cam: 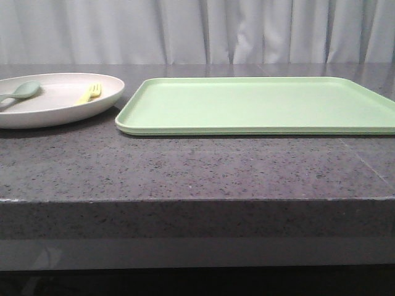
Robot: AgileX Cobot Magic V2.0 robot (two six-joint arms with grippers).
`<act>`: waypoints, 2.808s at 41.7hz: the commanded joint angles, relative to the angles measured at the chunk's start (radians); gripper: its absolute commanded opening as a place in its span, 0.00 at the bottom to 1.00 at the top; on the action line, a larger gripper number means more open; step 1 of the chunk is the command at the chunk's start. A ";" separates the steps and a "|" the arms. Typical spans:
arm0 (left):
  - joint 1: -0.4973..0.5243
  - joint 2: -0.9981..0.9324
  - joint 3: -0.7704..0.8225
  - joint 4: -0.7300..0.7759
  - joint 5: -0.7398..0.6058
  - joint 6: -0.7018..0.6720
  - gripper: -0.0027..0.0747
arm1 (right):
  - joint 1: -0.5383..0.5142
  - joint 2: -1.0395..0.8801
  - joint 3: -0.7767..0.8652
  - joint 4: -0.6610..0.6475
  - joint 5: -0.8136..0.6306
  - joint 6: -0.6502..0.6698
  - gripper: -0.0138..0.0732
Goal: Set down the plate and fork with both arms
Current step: 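Grasp the cream plate rim with the left gripper, then lift the plate with the left gripper and carry it over the tray, then lower the plate onto the green tray and open the left gripper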
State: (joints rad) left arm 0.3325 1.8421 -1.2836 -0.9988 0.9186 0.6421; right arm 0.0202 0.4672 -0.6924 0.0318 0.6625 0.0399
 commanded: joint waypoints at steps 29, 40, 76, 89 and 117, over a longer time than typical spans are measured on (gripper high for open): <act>-0.001 -0.091 -0.134 -0.056 0.060 -0.102 0.01 | -0.003 0.014 -0.032 -0.008 -0.084 -0.010 0.67; -0.048 -0.104 -0.253 -0.010 0.048 -0.261 0.01 | -0.003 0.014 -0.032 -0.008 -0.084 -0.010 0.67; -0.666 -0.038 -0.301 0.339 -0.414 -0.740 0.01 | -0.003 0.014 -0.032 -0.008 -0.084 -0.010 0.67; -0.787 0.033 -0.301 0.396 -0.508 -0.849 0.01 | -0.003 0.014 -0.032 -0.008 -0.084 -0.010 0.67; -0.842 0.059 -0.301 0.700 -0.474 -1.078 0.05 | -0.003 0.014 -0.032 -0.008 -0.084 -0.010 0.67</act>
State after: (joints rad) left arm -0.5000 1.9536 -1.5480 -0.2948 0.4930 -0.4314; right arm 0.0202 0.4672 -0.6924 0.0318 0.6625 0.0399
